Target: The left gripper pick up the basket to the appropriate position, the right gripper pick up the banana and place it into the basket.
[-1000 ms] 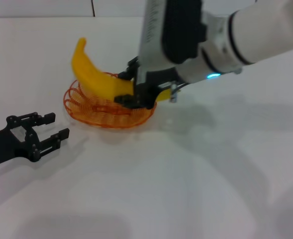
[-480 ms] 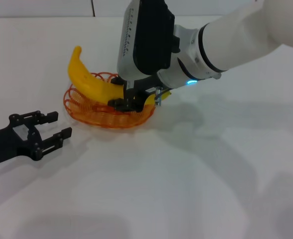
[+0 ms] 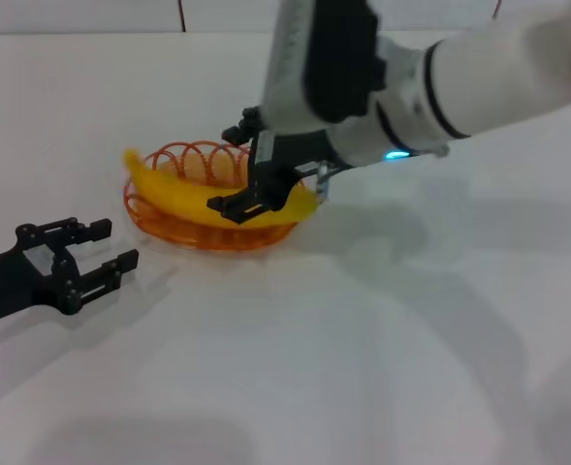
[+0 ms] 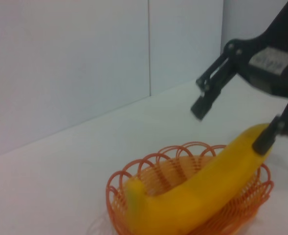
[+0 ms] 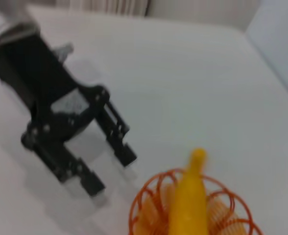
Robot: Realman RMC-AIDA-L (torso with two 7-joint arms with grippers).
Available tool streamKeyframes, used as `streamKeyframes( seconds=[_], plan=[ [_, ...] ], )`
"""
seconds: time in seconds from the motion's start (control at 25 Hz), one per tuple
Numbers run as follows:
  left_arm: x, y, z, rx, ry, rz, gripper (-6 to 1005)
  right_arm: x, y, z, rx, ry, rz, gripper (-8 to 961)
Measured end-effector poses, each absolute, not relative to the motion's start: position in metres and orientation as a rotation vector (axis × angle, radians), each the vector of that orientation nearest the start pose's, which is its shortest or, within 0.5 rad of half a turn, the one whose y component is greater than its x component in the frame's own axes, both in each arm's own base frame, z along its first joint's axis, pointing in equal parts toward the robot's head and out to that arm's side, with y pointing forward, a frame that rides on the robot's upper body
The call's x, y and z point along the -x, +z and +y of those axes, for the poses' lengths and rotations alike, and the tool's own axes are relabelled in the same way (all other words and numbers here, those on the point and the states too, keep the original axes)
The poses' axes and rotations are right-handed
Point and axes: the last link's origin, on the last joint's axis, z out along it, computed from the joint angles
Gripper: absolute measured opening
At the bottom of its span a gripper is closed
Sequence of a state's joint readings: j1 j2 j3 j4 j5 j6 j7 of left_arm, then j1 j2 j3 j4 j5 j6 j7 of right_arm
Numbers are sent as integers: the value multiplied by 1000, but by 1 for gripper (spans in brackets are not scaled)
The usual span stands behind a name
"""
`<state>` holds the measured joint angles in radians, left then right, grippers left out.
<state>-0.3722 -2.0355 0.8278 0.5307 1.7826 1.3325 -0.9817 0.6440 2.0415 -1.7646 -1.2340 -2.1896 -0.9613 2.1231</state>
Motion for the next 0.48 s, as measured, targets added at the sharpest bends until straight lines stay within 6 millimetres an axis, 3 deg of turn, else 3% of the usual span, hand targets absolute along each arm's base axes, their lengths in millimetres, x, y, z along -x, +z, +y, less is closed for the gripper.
streamKeyframes(
  seconds=[0.28, 0.48],
  plan=[
    [327, -6, 304, 2535, -513, -428, 543, -144, -36, 366, 2786, 247, 155, 898],
    [327, -6, 304, 2534, -515, -429, 543, -186, -17, 365, 2743, 410, 277, 898]
  ],
)
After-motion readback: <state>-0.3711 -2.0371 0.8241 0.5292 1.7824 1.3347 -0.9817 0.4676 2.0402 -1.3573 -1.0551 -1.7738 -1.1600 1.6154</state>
